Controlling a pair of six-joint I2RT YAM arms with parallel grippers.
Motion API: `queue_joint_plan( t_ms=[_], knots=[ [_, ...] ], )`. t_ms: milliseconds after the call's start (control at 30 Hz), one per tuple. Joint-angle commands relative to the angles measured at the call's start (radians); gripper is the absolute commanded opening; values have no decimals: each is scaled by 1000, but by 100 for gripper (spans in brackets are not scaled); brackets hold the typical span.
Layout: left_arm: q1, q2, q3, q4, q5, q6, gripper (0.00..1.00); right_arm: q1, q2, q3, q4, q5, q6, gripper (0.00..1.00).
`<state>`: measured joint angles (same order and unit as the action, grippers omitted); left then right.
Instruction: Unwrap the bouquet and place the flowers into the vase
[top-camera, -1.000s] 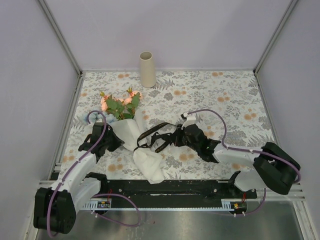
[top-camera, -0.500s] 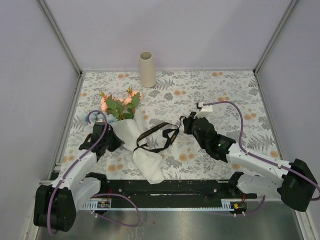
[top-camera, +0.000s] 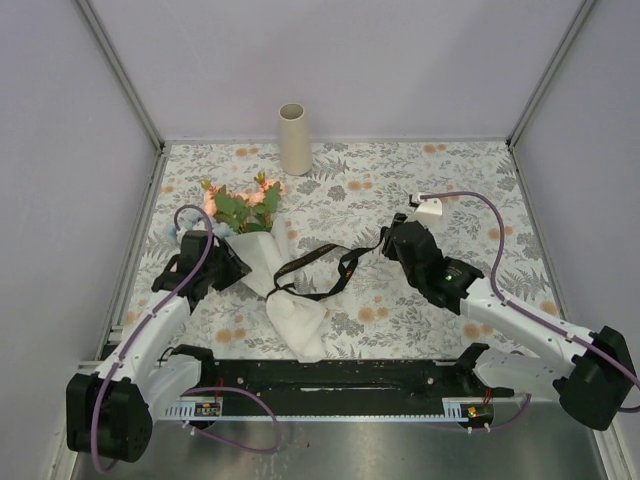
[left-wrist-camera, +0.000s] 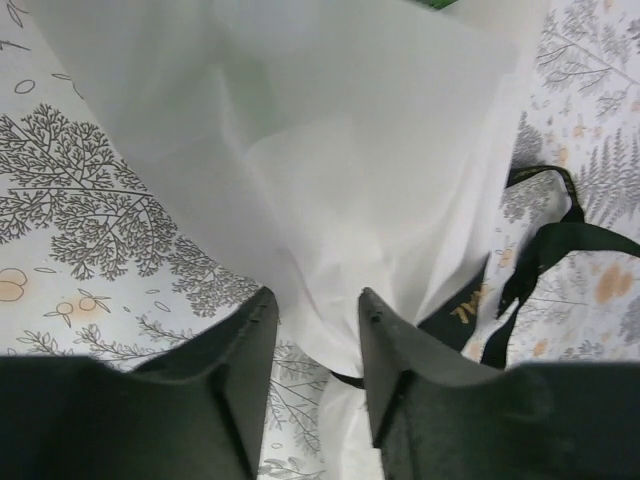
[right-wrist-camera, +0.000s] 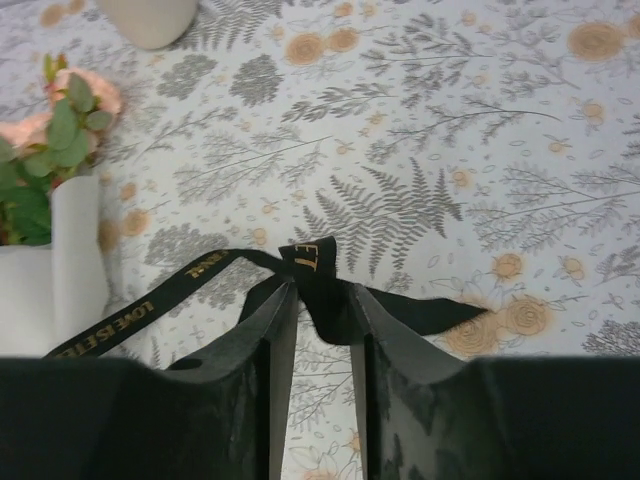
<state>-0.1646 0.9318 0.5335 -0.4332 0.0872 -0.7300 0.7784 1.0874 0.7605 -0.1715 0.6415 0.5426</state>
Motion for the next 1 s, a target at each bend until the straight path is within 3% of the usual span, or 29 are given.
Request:
queue_joint_plan(
  t_ms=[0, 233, 400, 633, 967],
  knots=[
    [-10, -30, 95, -42, 29, 67, 48, -4, -60, 46, -19, -175, -12, 40],
    [-147, -73, 62, 17, 201, 136, 48, -2, -41, -6, 162, -604, 0, 41],
    [-217, -28, 36, 43, 209, 138, 48, -2, 63, -3, 314, -827, 29, 43],
    [-251, -30, -21, 56, 126, 101, 45, 2, 284, 52, 415, -1014, 57, 56],
    [-253, -54, -63, 60, 85, 58, 39, 96, 529, 148, 448, -1092, 73, 56]
  ],
)
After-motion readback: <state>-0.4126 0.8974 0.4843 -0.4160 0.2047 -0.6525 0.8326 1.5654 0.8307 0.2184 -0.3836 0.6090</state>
